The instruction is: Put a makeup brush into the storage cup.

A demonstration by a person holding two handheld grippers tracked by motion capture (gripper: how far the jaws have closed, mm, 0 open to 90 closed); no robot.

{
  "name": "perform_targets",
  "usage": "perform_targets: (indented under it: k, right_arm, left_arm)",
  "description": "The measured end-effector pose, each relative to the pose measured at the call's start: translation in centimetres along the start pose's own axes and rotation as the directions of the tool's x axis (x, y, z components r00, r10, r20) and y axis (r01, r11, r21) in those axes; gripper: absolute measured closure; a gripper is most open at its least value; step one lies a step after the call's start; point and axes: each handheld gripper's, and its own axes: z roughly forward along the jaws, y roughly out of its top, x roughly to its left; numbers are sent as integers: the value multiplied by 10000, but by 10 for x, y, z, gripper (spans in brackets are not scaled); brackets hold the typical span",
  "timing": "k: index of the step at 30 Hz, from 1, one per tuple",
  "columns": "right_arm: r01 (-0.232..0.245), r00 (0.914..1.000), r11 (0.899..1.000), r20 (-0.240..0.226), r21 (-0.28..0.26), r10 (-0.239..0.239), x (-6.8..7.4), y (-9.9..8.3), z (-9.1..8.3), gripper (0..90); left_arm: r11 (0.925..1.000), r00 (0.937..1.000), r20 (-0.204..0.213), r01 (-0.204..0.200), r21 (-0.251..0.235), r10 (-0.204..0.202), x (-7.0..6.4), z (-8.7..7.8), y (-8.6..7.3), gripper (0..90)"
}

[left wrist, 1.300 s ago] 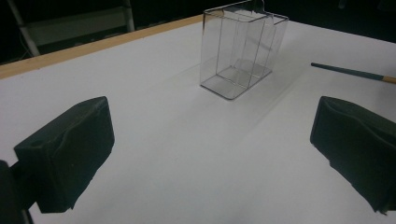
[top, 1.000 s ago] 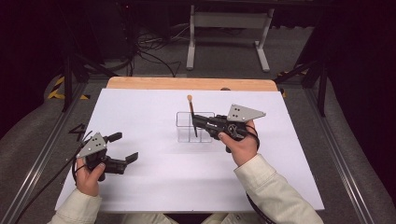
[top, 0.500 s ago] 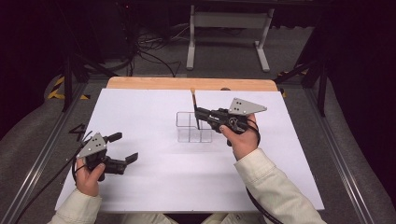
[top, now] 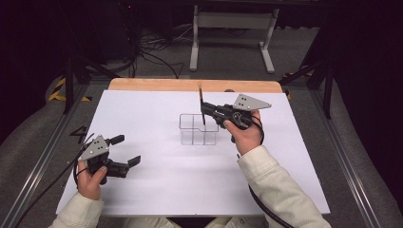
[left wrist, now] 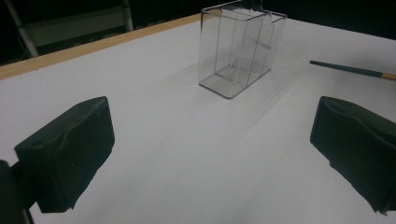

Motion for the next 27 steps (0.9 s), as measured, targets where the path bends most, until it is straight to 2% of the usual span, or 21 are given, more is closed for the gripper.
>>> perform_targets:
  k: [15,27]
  right_arm:
    - [-386,9980,9991,488,-156,393,-13,-7,9,830]
    - [-773,9952,9970,604,18,770,-19,-28,19,830]
  left_arm:
    - [10000,10000,-6,19,0,-19,0,0,0,6]
    - [10000,10000,8,51,5,-51,0,0,-1,5]
